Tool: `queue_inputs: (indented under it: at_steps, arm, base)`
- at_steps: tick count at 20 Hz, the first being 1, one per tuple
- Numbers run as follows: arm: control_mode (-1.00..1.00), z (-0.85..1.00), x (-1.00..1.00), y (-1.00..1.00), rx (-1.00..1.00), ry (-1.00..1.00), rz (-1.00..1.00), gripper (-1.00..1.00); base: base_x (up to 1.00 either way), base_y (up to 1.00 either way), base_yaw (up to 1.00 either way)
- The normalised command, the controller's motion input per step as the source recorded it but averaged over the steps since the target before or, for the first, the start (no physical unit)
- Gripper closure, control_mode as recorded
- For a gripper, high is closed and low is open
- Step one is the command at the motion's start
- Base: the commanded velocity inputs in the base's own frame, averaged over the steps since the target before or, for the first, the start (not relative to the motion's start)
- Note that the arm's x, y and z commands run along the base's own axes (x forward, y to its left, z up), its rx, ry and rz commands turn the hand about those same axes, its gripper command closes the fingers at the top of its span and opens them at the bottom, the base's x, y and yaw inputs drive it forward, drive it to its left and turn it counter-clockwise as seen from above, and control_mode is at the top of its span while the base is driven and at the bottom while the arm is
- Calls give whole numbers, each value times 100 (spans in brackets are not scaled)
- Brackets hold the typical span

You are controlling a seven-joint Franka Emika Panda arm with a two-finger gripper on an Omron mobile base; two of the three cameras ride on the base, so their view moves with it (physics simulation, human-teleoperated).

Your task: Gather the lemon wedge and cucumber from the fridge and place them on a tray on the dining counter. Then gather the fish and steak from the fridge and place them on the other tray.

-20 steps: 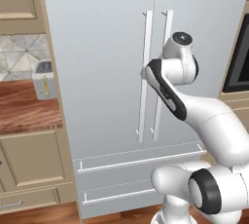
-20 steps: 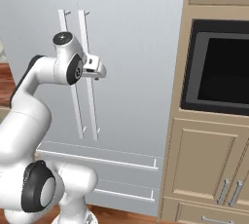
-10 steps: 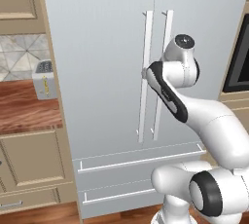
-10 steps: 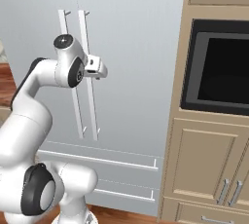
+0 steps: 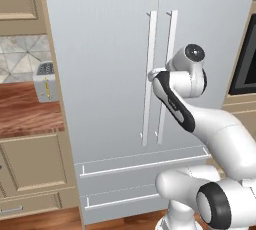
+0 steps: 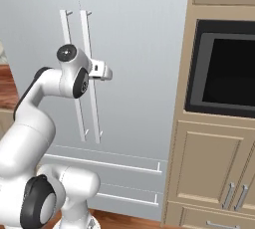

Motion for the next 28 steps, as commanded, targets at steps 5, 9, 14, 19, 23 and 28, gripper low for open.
queue_inputs:
  at_steps: [5, 9, 14, 19, 23, 28]
  arm:
    - [-100, -4, 28, 1, 0, 1, 0, 100]
    - [-100, -3, -23, 0, -2, 3, 0, 100]
    - [-100, 14, -68, 0, -7, 0, 0, 100]
    - [-100, 28, -95, -4, -9, 0, -1, 100]
    - [-100, 27, -100, -23, -4, 0, -3, 100]
    - [-100, 31, -99, -24, -4, 0, -5, 100]
  base:
    - [0, 0, 0]
    - [0, 0, 0]
    - [0, 0, 0]
    - [0, 0, 0]
    - [0, 0, 0]
    - [0, 0, 0]
